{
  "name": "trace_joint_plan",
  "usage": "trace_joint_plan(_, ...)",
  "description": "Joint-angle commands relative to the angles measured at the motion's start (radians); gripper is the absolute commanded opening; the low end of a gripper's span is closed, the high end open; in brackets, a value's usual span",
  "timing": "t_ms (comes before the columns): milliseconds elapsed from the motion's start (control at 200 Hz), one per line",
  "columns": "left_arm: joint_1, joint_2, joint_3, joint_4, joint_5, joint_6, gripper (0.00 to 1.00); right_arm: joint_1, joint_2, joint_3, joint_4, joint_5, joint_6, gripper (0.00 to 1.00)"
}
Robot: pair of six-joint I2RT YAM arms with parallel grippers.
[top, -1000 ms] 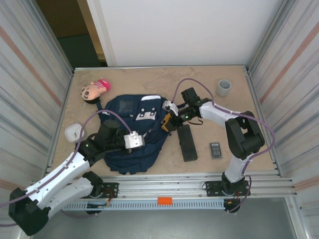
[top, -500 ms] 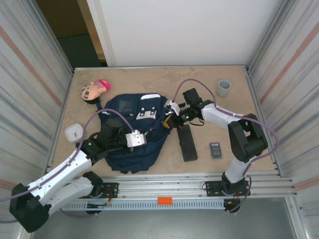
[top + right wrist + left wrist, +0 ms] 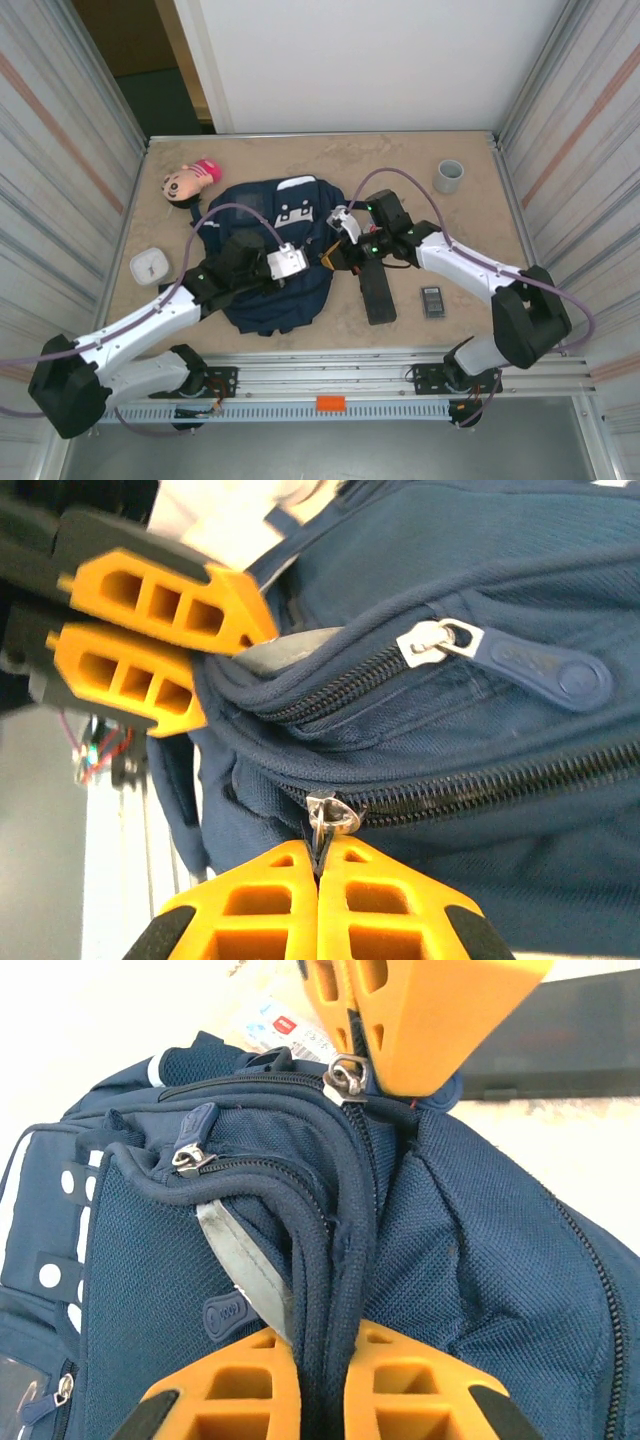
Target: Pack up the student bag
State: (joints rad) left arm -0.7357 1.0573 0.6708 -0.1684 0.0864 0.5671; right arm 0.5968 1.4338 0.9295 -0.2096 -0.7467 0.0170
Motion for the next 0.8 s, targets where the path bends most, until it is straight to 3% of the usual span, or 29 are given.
trace_joint_plan(0,-0.009,0.045,0.058,0.119,-0.105,-0.075,0.08,0.021,-0.095,-0.045,0.087,0.008,0.296,0.0)
trace_joint_plan(60,-0.017,0.06,0.058,0.132,-0.079,-0.113,0.15,0.035,-0.123,-0.058,0.069,0.092,0.38,0.0)
trace_joint_plan(135,-0.017,0.061,0.039,0.157,-0.022,-0.167,0.3,0.046,-0.147,-0.062,0.033,0.169,0.452,0.0)
trace_joint_plan(311,-0.017,0.013,0.025,0.101,0.057,-0.329,0.62,0.065,-0.175,-0.081,0.003,0.226,0.586,0.0)
trace_joint_plan(546,-0.016,-0.069,-0.003,-0.014,0.088,-0.58,0.66,0.089,-0.135,-0.048,-0.082,0.226,0.666,0.0)
trace_joint_plan(792,0.035,-0.121,-0.075,-0.02,0.001,-0.59,0.75,0.085,-0.122,-0.02,-0.131,0.259,0.639,0.0)
